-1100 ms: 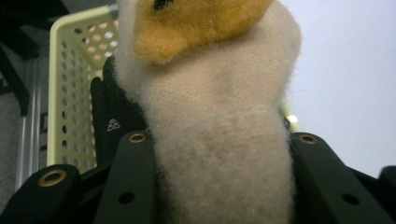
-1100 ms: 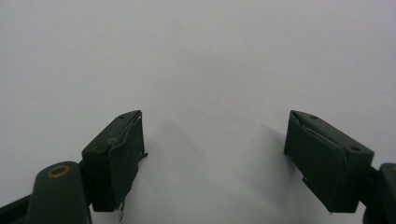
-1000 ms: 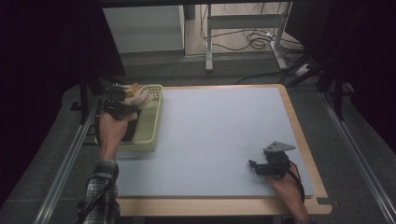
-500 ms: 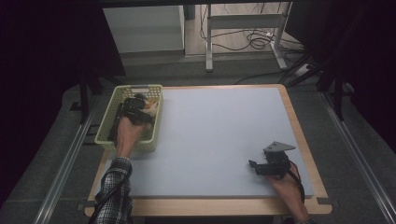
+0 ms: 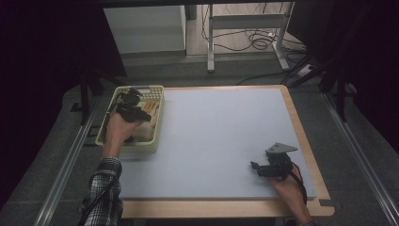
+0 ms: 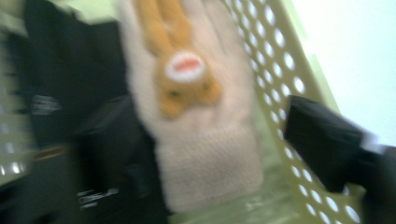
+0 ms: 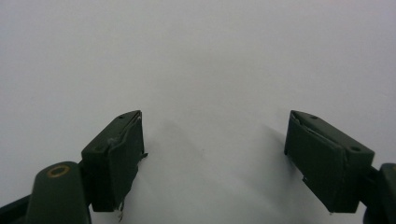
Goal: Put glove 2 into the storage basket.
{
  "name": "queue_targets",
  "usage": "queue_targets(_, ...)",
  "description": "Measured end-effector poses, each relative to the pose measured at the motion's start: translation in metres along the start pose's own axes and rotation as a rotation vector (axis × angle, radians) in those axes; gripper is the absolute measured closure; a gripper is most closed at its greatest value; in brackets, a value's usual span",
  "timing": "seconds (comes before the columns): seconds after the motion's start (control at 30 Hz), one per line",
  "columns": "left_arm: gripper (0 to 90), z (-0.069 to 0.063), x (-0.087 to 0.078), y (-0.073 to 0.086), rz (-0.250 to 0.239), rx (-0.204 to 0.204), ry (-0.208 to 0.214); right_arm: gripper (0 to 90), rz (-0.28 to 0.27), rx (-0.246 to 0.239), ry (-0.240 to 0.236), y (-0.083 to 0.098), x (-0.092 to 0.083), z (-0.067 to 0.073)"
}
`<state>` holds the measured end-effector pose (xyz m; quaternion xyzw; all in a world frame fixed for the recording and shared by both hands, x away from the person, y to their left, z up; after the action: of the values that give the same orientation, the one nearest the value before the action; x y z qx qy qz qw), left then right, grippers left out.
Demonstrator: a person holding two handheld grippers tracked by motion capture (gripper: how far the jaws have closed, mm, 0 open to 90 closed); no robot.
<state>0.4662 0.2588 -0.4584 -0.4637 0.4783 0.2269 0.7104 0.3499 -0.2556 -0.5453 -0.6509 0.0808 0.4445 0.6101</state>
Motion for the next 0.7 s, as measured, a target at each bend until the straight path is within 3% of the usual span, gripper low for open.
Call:
queue_targets(0.07,50.7,0.009,0.003,0.003,0.031,-0.014,-0.055,19.7,0.0,0.0,0.0,0.0,0.0,0.0)
queue_targets(0.13,62.8,0.016,0.012,0.007,0.064,-0.036,-0.084,19.7,0.0,0.001,-0.001,0.0,0.0,0.0)
queue_targets(0.23,73.5,0.02,0.027,0.01,0.08,-0.054,-0.075,19.7,0.0,0.001,-0.001,0.0,0.0,0.0)
queue_targets(0.3,76.2,0.018,0.039,0.009,0.095,-0.045,-0.057,19.7,0.0,0.001,-0.001,0.0,0.0,0.0)
queue_targets(0.47,80.8,0.008,0.056,0.001,0.143,-0.016,-0.068,19.7,0.0,0.001,-0.001,0.0,0.0,0.0)
queue_targets(0.6,86.0,0.003,0.059,-0.005,0.12,-0.017,-0.03,19.7,0.0,0.001,-0.001,0.0,0.0,0.0)
queue_targets(0.7,86.7,0.001,0.06,-0.005,0.113,-0.01,-0.025,19.6,0.0,0.001,-0.001,0.0,0.0,0.0)
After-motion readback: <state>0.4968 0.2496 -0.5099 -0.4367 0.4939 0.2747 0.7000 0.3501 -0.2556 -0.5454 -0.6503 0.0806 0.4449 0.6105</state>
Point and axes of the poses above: each handheld gripper's, and its own axes: x roughly forward along the jaws, y roughly out of its underside, z roughly to its left, the point moved 2 cm from there along x, roughly forward along the jaws, and after that the axes turned 15 degrees about x, right-handed, at the moved point
